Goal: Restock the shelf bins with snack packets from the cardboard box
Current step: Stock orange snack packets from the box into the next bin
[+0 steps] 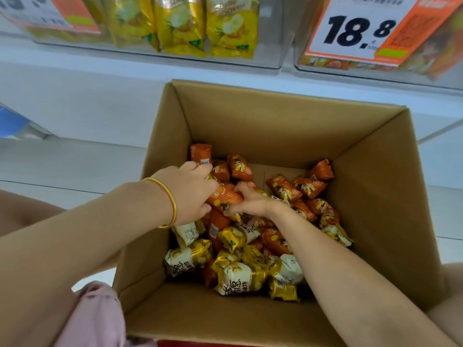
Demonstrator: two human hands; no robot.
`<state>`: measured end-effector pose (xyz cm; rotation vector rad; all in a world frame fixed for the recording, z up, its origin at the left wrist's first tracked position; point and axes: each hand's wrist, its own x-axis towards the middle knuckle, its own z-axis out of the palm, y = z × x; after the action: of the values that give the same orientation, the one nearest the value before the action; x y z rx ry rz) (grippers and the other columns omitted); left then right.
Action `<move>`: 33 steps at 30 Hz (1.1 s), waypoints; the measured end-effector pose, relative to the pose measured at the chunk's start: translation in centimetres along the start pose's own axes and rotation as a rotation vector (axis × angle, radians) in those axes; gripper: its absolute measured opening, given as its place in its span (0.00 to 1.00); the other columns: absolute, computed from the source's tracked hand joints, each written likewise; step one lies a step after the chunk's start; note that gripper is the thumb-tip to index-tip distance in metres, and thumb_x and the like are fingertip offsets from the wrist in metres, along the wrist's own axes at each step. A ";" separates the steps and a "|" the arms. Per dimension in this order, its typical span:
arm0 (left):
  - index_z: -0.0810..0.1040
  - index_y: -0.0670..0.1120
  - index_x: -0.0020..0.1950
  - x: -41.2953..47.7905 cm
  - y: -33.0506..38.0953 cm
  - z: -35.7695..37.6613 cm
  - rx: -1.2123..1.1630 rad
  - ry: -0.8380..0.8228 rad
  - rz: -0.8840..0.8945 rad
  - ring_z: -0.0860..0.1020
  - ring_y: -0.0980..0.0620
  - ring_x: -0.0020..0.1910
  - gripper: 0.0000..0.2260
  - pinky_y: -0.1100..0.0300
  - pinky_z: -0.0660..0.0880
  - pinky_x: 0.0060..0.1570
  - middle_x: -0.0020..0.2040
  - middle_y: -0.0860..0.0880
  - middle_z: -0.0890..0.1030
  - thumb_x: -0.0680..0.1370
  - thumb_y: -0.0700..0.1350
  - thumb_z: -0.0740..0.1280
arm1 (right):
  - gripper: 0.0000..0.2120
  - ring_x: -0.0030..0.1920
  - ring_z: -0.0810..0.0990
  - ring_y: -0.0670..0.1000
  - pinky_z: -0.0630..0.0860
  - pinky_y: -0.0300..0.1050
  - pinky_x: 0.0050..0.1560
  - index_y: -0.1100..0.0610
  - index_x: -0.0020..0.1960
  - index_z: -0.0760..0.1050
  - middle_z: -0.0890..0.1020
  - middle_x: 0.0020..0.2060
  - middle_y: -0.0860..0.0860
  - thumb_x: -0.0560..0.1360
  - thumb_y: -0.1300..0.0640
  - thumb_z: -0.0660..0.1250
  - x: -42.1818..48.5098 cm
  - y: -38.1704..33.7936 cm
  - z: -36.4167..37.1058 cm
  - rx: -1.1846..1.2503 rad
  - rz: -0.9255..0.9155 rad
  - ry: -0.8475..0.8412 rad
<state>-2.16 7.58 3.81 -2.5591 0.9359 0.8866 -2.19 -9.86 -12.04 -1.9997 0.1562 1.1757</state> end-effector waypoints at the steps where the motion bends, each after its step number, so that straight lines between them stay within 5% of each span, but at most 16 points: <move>1: 0.59 0.52 0.73 0.0 0.0 0.0 -0.020 -0.013 -0.005 0.55 0.46 0.74 0.21 0.52 0.67 0.65 0.77 0.47 0.50 0.81 0.55 0.54 | 0.39 0.66 0.67 0.56 0.83 0.49 0.44 0.48 0.73 0.59 0.60 0.70 0.49 0.69 0.48 0.75 -0.1 0.0 0.0 0.022 -0.002 -0.012; 7: 0.60 0.53 0.74 0.2 0.6 -0.6 -0.103 -0.067 -0.014 0.54 0.47 0.75 0.22 0.50 0.65 0.68 0.78 0.49 0.50 0.81 0.55 0.55 | 0.38 0.69 0.64 0.56 0.68 0.49 0.64 0.50 0.74 0.60 0.59 0.70 0.53 0.69 0.41 0.73 -1.4 0.7 0.1 -0.104 -0.087 0.082; 15: 0.68 0.45 0.68 1.5 0.0 -1.5 -0.264 0.073 -0.090 0.68 0.44 0.66 0.19 0.49 0.68 0.64 0.69 0.45 0.66 0.80 0.50 0.60 | 0.33 0.58 0.69 0.51 0.69 0.42 0.57 0.50 0.70 0.65 0.66 0.60 0.51 0.70 0.44 0.73 -7.8 0.1 -2.3 -0.060 -0.168 0.239; 18: 0.67 0.42 0.67 1.8 -0.4 -1.3 -0.340 0.154 -0.139 0.71 0.44 0.63 0.21 0.49 0.71 0.61 0.66 0.43 0.67 0.77 0.48 0.65 | 0.36 0.59 0.75 0.52 0.75 0.49 0.60 0.50 0.68 0.66 0.72 0.62 0.52 0.65 0.42 0.75 -11.4 -0.8 -3.7 0.236 -0.201 0.261; 22: 0.54 0.45 0.74 0.8 1.8 -2.1 -0.510 0.318 0.042 0.64 0.45 0.69 0.44 0.49 0.65 0.67 0.71 0.45 0.62 0.68 0.54 0.75 | 0.33 0.57 0.80 0.57 0.78 0.53 0.57 0.57 0.65 0.69 0.79 0.59 0.59 0.64 0.50 0.75 -16.3 -2.7 -4.8 0.809 -0.400 0.159; 26: 0.58 0.43 0.69 0.2 3.8 -3.4 -0.467 0.691 0.149 0.72 0.45 0.60 0.41 0.52 0.70 0.56 0.61 0.45 0.71 0.66 0.56 0.76 | 0.37 0.53 0.81 0.62 0.80 0.51 0.53 0.61 0.69 0.66 0.78 0.56 0.66 0.66 0.50 0.76 -19.3 -4.7 -4.7 0.983 -0.505 0.056; 29: 0.58 0.44 0.63 -0.3 3.6 -4.7 -0.860 0.618 0.001 0.76 0.48 0.49 0.32 0.54 0.74 0.45 0.52 0.48 0.72 0.70 0.51 0.74 | 0.27 0.53 0.82 0.59 0.81 0.50 0.50 0.59 0.64 0.71 0.81 0.54 0.60 0.68 0.50 0.70 -21.2 -5.6 -5.5 0.946 -0.401 0.178; 33: 0.71 0.40 0.62 -1.2 3.0 -6.3 -1.966 0.123 -0.051 0.80 0.44 0.46 0.25 0.51 0.80 0.40 0.48 0.41 0.79 0.69 0.48 0.72 | 0.29 0.53 0.80 0.51 0.77 0.44 0.48 0.58 0.64 0.72 0.81 0.52 0.53 0.64 0.54 0.71 -22.6 -5.7 -6.7 0.831 -0.384 0.371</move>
<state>-2.01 3.09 9.34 -3.8870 -0.5462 2.4162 -7.61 -16.66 10.56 -1.3846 0.3615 0.3741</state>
